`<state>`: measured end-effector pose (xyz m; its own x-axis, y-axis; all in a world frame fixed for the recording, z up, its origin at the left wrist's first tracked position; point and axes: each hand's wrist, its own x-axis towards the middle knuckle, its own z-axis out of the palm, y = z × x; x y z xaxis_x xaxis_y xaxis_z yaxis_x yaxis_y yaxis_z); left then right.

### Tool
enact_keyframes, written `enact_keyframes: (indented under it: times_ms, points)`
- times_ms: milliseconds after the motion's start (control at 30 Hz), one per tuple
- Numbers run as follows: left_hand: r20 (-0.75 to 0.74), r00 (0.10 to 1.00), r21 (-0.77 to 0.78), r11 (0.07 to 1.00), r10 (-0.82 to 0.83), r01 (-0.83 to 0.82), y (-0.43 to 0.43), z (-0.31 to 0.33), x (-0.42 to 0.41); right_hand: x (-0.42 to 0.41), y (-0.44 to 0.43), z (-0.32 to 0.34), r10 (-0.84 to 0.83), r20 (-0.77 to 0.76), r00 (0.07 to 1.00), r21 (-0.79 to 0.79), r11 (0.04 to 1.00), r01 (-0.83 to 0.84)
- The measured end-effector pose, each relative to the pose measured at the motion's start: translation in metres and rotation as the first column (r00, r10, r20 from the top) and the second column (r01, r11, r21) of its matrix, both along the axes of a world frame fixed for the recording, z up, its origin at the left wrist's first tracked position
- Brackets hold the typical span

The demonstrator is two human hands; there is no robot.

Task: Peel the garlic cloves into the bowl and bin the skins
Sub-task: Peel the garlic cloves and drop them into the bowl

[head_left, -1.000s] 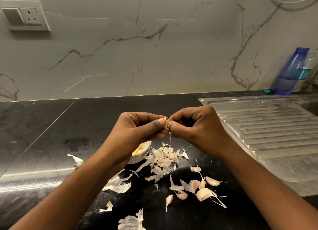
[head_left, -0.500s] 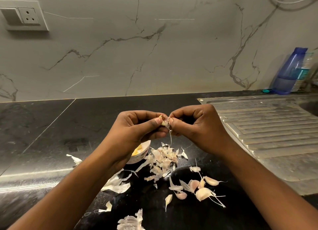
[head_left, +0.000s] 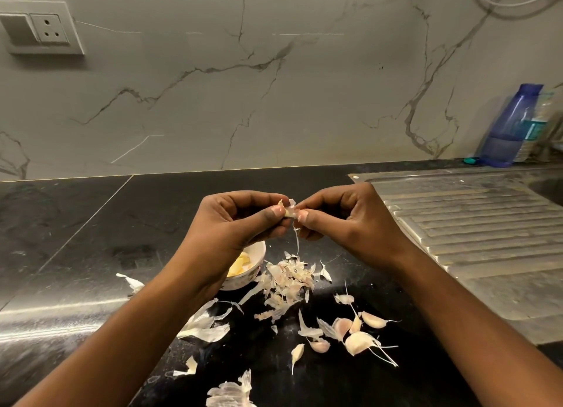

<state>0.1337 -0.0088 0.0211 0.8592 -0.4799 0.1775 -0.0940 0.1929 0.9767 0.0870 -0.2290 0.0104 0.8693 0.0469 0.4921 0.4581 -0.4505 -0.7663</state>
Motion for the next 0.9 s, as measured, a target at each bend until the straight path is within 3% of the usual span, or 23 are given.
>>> enact_keyframes:
  times_ms: [267,567,800,900]
  points:
    - [0.102,0.995,0.054,0.999,-0.001,-0.005,0.0002,-0.0006,-0.0014,0.0027,0.0018,-0.0017,-0.031,0.016,0.999,-0.028,0.999,0.031]
    - [0.034,0.999,0.010,1.000,0.011,-0.012,-0.0026,-0.0045,-0.0001,0.0039,0.0044,-0.0037,-0.042,0.069,0.997,-0.071,0.996,0.047]
    - [-0.208,0.976,-0.180,0.983,-0.062,0.024,-0.0039,-0.0005,-0.0024,0.0020,0.0084,0.0004,0.090,-0.021,0.996,0.211,0.974,-0.084]
    - [-0.232,0.972,-0.214,0.977,-0.029,-0.022,-0.0034,0.0004,-0.0001,0.0026,0.0100,-0.0002,0.131,-0.049,0.990,0.277,0.954,-0.113]
